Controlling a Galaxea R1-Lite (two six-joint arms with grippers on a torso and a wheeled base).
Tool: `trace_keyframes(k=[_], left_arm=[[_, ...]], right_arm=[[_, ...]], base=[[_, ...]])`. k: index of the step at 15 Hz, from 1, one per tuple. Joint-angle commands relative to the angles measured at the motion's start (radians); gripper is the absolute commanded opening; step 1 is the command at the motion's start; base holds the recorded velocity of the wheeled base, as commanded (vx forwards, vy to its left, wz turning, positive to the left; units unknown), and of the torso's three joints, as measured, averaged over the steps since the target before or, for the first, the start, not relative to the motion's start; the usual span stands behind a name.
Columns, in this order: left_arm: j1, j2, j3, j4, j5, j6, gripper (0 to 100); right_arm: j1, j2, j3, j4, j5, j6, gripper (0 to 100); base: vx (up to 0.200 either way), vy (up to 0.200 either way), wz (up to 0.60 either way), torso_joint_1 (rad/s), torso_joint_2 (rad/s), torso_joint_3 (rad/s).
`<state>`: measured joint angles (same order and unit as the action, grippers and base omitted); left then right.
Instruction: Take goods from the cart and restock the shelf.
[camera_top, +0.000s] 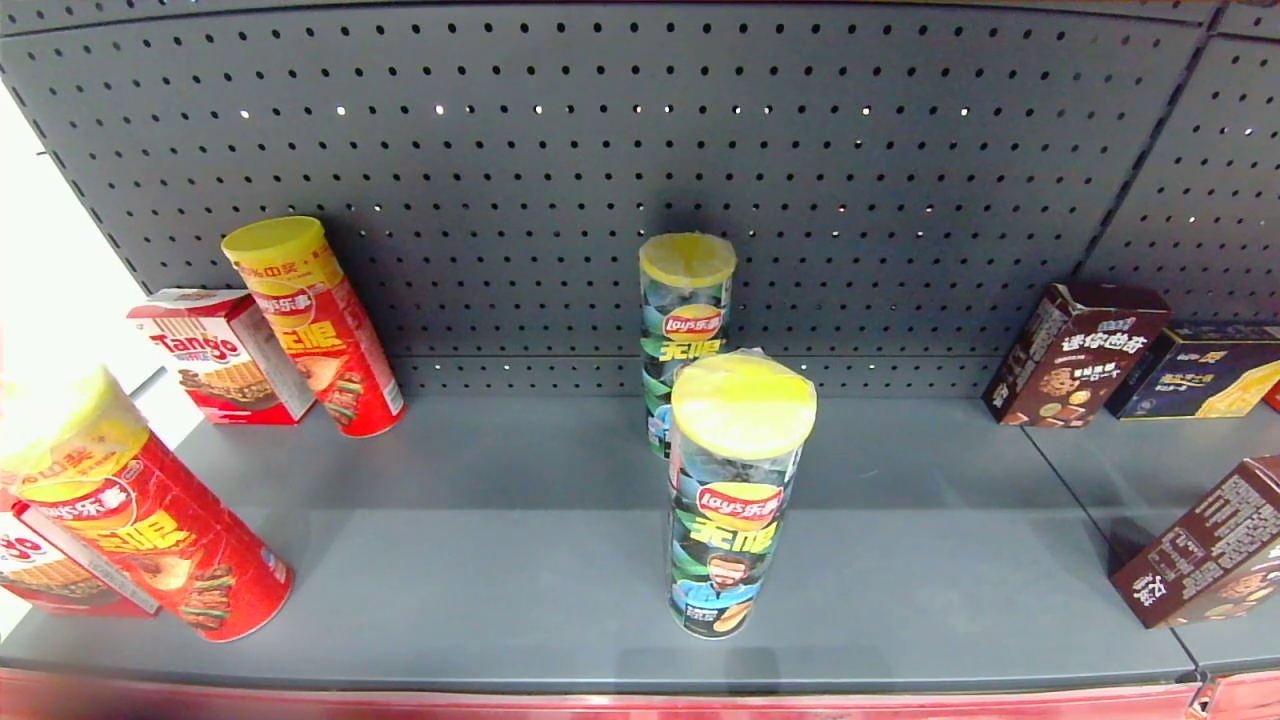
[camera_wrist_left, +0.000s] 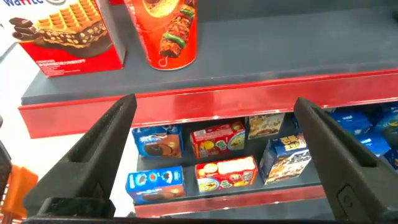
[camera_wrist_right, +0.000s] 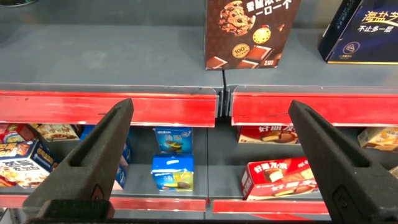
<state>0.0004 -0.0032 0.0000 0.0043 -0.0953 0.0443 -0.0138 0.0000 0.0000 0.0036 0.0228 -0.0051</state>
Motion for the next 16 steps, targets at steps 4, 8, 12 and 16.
trace_keyframes(k=[4, 8, 12, 16], left_arm=[[0.0, 0.003, 0.0, 0.0, -0.001, 0.0, 100], [-0.002, 0.003, 0.0, 0.002, -0.004, 0.003, 100], [-0.002, 0.003, 0.0, -0.001, -0.004, 0.002, 100], [-0.002, 0.003, 0.0, -0.001, -0.003, 0.002, 100]], right_arm=[[0.0, 0.0, -0.002, -0.004, -0.004, -0.018, 100], [0.052, 0.466, -0.44, 0.003, 0.036, 0.045, 100], [0.21, 0.749, -0.561, -0.145, 0.063, -0.019, 100], [0.454, 0.937, -0.569, -0.206, 0.063, -0.049, 100]], base=[[0.0, 0.0, 0.0, 0.0, 0.0, 0.0], [0.0, 0.0, 0.0, 0.0, 0.0, 0.0], [0.0, 0.0, 0.0, 0.0, 0.0, 0.0], [0.0, 0.0, 0.0, 0.0, 0.0, 0.0]])
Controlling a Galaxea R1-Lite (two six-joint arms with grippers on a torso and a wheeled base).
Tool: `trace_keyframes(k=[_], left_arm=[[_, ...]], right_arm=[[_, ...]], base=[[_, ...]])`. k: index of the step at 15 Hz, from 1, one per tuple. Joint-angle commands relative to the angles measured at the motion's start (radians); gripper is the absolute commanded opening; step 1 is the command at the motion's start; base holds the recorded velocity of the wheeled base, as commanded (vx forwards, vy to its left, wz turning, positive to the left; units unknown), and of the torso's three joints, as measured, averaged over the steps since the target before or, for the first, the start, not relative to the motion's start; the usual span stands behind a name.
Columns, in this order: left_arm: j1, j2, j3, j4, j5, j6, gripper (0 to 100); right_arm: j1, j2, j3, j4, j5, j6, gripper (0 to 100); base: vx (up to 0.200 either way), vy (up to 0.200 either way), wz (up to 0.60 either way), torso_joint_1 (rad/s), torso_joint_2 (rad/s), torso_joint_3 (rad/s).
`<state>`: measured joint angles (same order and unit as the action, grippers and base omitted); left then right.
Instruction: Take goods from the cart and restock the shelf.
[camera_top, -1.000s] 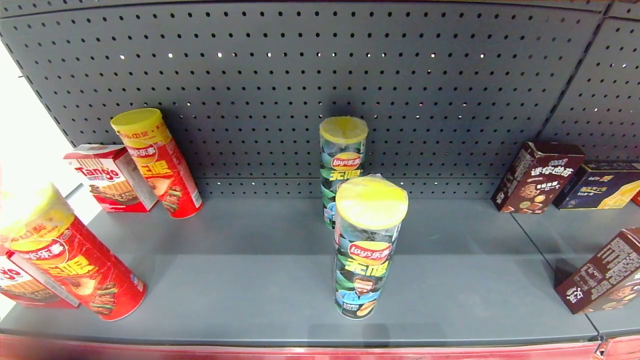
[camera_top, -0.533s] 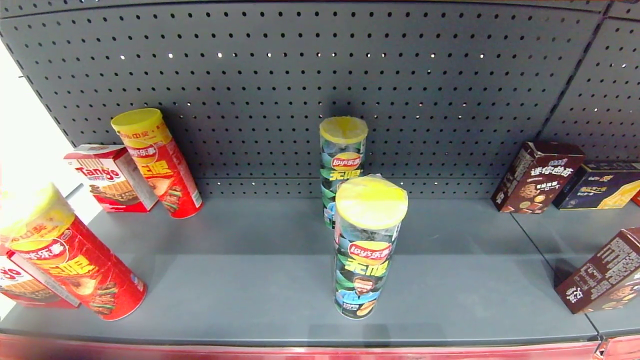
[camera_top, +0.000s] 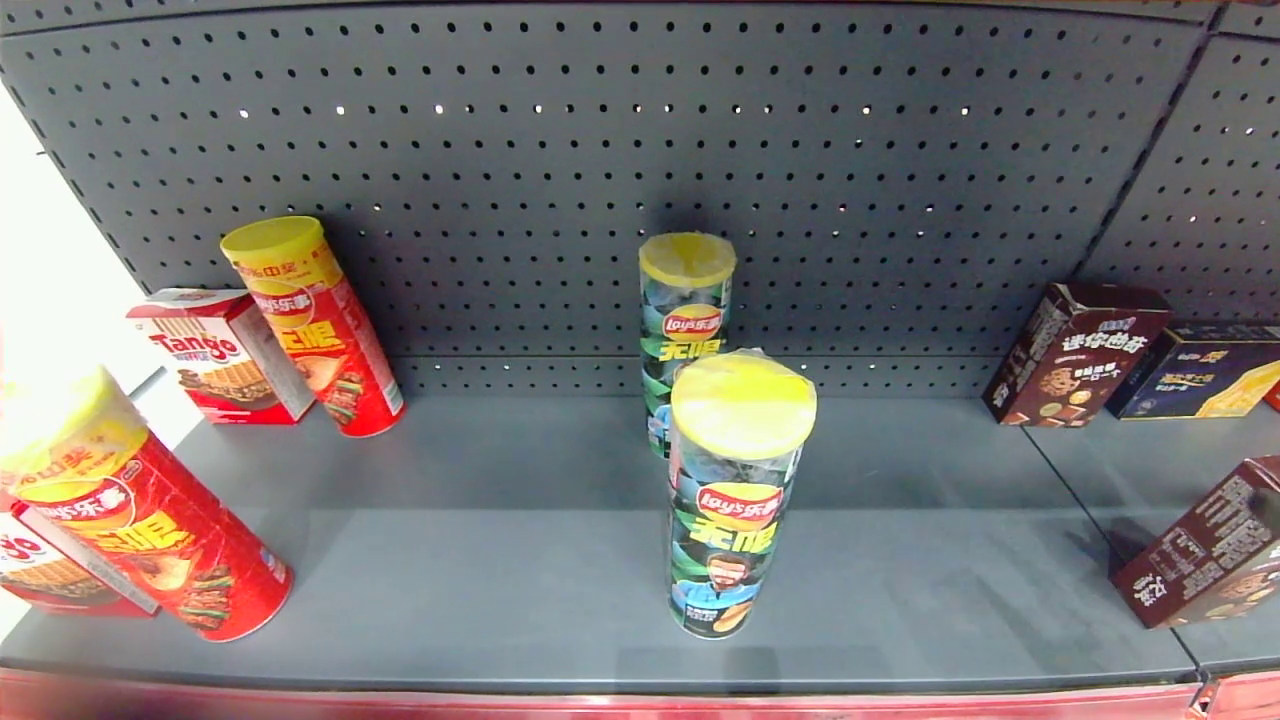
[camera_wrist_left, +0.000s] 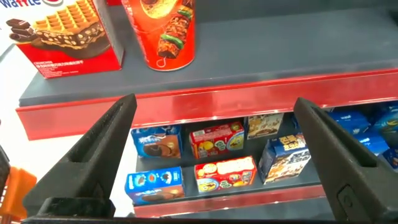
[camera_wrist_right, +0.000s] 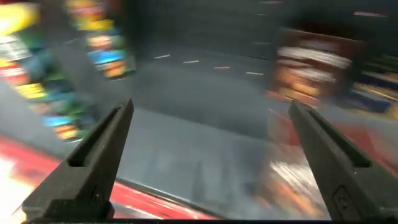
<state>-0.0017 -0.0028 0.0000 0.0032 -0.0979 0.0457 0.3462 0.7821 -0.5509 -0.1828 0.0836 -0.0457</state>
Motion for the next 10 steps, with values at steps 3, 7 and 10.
trace_keyframes(k=[3, 7, 10], left_arm=[[0.002, 0.003, 0.0, 0.0, 0.006, -0.009, 100], [0.002, 0.003, 0.0, 0.0, 0.004, -0.006, 100], [0.0, 0.003, 0.0, 0.0, 0.004, -0.007, 100]], right_arm=[[0.194, 0.282, -0.014, -0.063, 0.004, -0.014, 100], [0.249, 0.462, -0.047, -0.126, 0.004, -0.051, 100], [0.28, 0.537, -0.089, -0.127, 0.004, -0.052, 100]], base=[[0.0, 0.0, 0.0, 0.0, 0.0, 0.0], [0.0, 0.0, 0.0, 0.0, 0.0, 0.0], [0.0, 0.0, 0.0, 0.0, 0.0, 0.0]])
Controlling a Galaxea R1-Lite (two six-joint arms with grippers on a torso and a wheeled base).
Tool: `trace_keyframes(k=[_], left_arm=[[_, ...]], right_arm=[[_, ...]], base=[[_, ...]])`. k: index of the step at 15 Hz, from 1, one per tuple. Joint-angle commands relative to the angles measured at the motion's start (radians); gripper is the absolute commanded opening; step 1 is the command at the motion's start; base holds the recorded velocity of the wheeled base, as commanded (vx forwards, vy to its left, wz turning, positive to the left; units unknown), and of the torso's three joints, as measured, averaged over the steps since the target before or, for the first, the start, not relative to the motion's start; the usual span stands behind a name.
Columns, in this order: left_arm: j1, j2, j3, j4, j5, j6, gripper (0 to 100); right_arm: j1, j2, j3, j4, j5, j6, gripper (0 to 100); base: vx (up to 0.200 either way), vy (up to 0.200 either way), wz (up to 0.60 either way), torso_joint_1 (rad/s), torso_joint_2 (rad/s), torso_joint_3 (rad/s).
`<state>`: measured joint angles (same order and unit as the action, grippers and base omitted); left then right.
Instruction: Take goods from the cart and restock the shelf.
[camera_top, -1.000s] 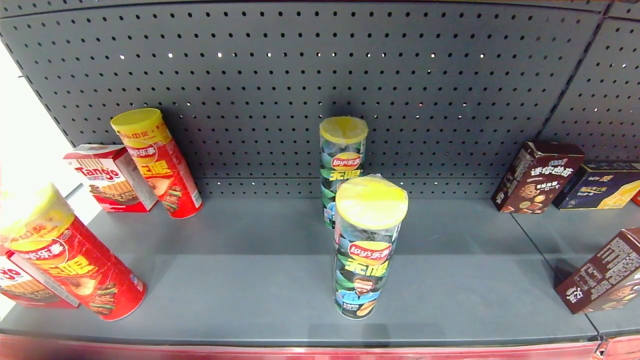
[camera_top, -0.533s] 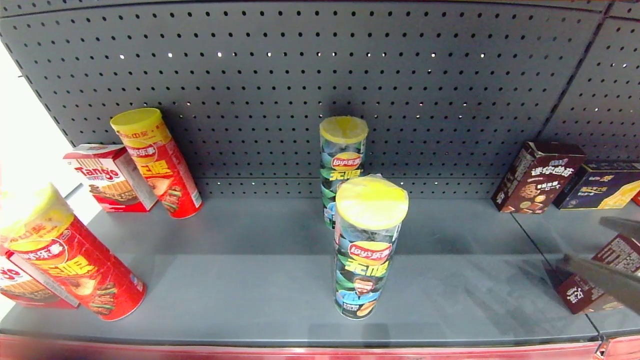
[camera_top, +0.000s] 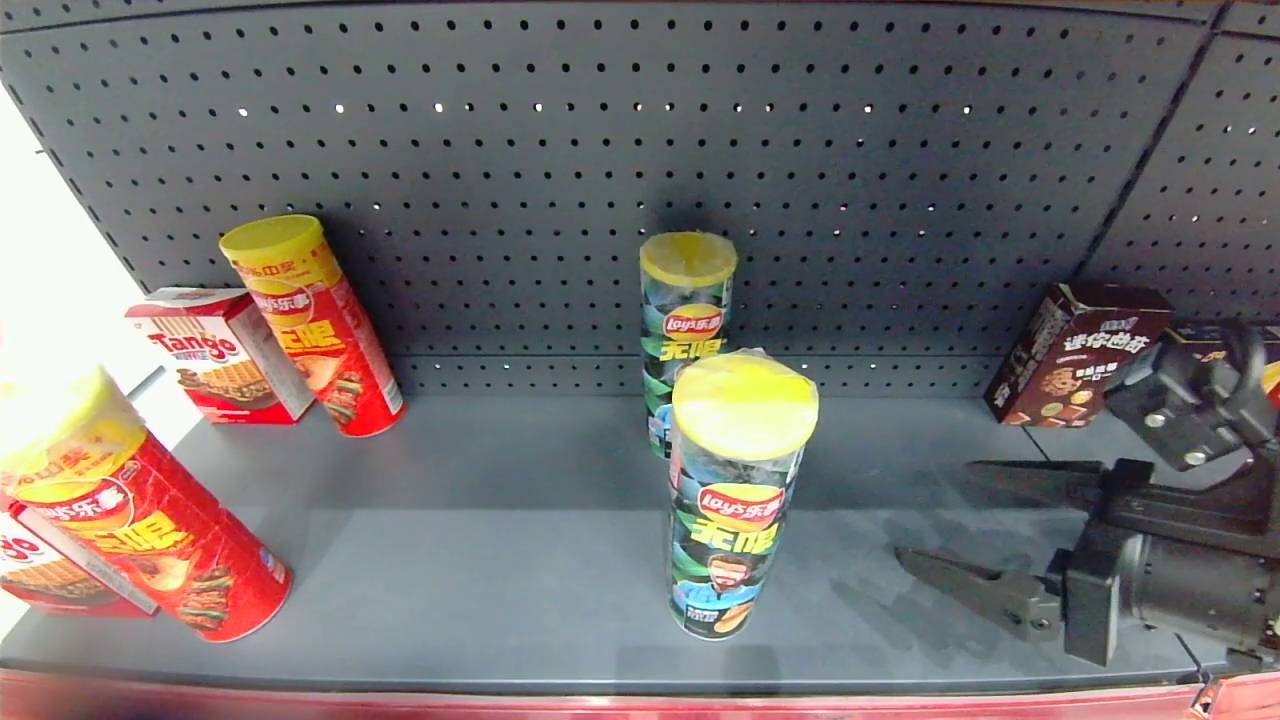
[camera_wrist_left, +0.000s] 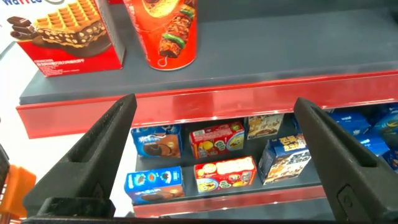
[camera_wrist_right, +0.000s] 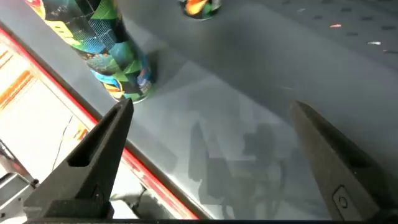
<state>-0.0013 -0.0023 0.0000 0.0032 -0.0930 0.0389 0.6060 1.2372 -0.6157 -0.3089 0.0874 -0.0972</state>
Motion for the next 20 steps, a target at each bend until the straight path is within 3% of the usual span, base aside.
trace_keyframes(k=[1, 6, 20], left_arm=[[0.001, 0.002, 0.0, 0.0, -0.001, 0.001, 100], [0.001, 0.002, 0.0, 0.0, 0.001, -0.001, 100], [0.001, 0.002, 0.0, 0.0, -0.001, -0.001, 100]], right_arm=[[0.035, 0.102, -0.041, -0.001, 0.0, -0.001, 100], [0.074, 0.194, -0.107, -0.001, -0.006, -0.001, 100], [0.094, 0.26, -0.134, -0.029, -0.006, -0.002, 100]], base=[[0.0, 0.0, 0.0, 0.0, 0.0, 0.0], [0.0, 0.0, 0.0, 0.0, 0.0, 0.0], [0.0, 0.0, 0.0, 0.0, 0.0, 0.0]])
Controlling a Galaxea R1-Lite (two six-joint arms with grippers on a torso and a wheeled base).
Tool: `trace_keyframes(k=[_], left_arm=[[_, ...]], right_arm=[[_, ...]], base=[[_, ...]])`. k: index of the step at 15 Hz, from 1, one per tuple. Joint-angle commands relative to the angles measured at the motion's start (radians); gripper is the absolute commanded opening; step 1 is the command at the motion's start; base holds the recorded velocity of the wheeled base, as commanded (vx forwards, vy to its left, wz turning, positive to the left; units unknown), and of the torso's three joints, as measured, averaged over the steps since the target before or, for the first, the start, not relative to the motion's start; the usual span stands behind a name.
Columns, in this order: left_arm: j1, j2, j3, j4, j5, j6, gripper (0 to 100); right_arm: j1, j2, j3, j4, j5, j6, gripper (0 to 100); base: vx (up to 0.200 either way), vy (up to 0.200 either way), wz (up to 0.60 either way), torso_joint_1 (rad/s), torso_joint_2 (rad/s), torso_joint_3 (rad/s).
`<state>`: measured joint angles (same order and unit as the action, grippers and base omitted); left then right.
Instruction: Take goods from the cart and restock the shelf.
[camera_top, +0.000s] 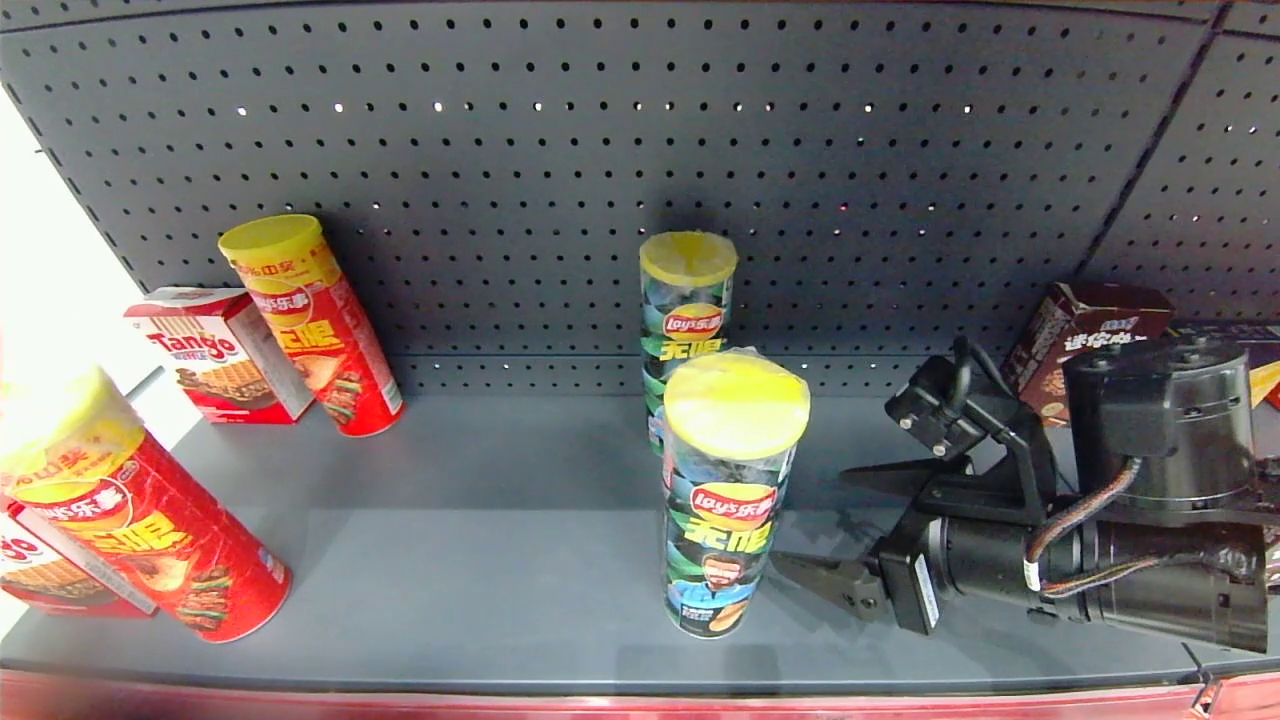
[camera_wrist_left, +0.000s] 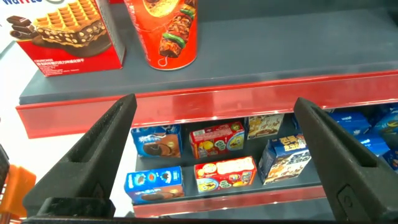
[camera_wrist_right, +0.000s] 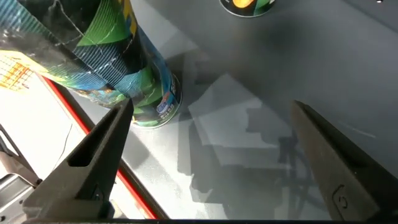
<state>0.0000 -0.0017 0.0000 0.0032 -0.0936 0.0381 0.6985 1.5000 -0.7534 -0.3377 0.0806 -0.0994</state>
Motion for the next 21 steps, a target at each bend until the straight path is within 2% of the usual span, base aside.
trace_keyframes(k=[1, 21], left_arm=[[0.0, 0.002, 0.0, 0.0, 0.0, 0.0, 100], [0.0, 0.002, 0.0, 0.0, 0.002, -0.001, 100]], right_arm=[[-0.001, -0.006, 0.008, 0.0, 0.001, 0.0, 100], [0.013, 0.026, -0.017, 0.0, 0.001, -0.023, 100]], base=[[0.0, 0.0, 0.0, 0.0, 0.0, 0.0], [0.0, 0.0, 0.0, 0.0, 0.0, 0.0]])
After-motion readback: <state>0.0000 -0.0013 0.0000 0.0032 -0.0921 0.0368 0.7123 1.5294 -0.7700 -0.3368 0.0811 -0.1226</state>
